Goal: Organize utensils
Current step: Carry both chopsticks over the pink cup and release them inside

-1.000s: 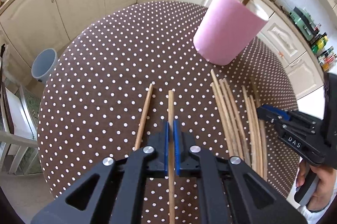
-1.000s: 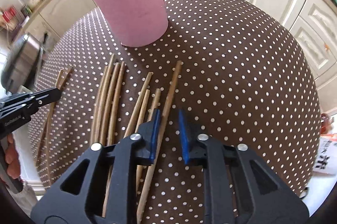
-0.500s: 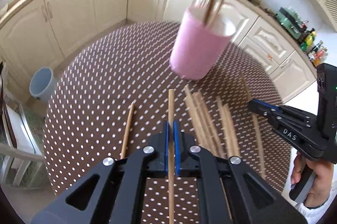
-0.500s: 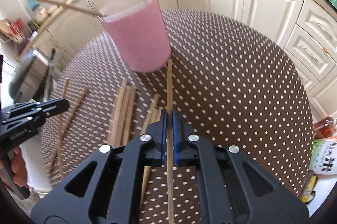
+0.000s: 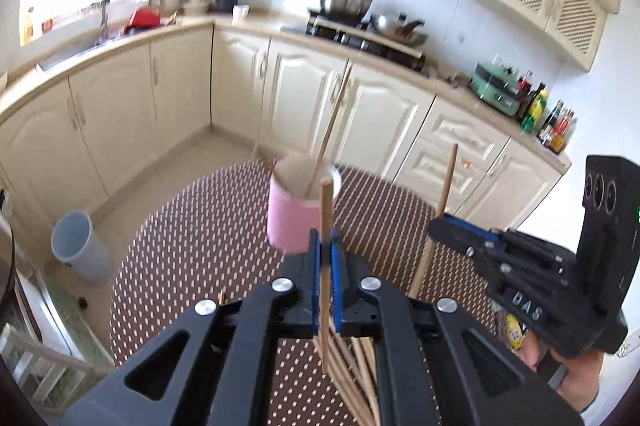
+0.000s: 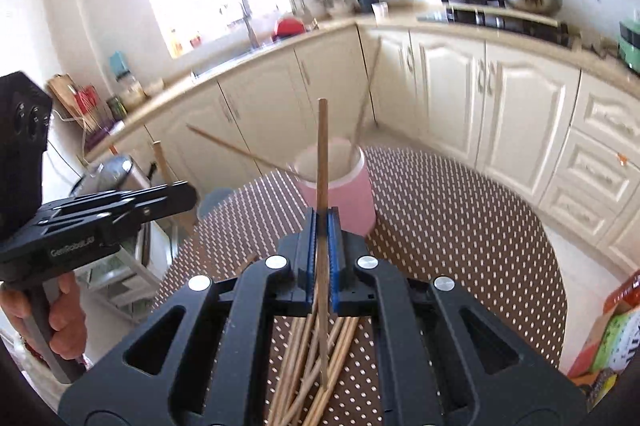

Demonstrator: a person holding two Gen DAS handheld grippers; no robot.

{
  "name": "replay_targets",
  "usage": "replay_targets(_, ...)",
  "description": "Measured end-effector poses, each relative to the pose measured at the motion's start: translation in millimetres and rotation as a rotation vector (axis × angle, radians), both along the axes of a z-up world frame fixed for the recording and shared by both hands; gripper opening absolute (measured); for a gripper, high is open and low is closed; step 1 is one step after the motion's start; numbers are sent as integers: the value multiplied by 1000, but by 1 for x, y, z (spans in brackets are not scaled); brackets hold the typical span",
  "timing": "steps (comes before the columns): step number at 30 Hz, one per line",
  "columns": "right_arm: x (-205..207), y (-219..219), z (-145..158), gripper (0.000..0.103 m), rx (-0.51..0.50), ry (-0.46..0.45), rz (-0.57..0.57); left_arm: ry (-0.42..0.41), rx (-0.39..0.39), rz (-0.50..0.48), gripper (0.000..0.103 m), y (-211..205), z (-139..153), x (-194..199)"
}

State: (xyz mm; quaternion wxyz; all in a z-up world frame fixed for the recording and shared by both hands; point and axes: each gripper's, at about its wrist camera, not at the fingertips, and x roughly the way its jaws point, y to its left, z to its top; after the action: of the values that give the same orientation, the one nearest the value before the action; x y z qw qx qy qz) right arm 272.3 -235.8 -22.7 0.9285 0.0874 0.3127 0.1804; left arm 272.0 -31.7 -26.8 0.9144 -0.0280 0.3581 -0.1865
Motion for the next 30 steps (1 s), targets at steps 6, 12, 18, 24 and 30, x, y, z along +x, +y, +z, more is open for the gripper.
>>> replay_targets(6, -1, 9, 27, 6, 0, -94, -8, -125, 24, 24, 5, -18, 34, 6)
replay_targets(12, 11, 16, 44, 6, -8, -167, -28, -189, 5, 49, 5, -29, 58, 23)
replay_targets(18, 25, 14, 63, 6, 15, -244, -63, -293, -26, 94, 5, -35, 83, 35)
replay_targets(24, 37, 9, 74, 6, 48, -329, -119, -368, -67, 149, 5, -34, 94, 47)
replay_targets(30, 49, 12, 74, 6, 47, -385, -151, -367, -65, 177, 5, -33, 82, 64)
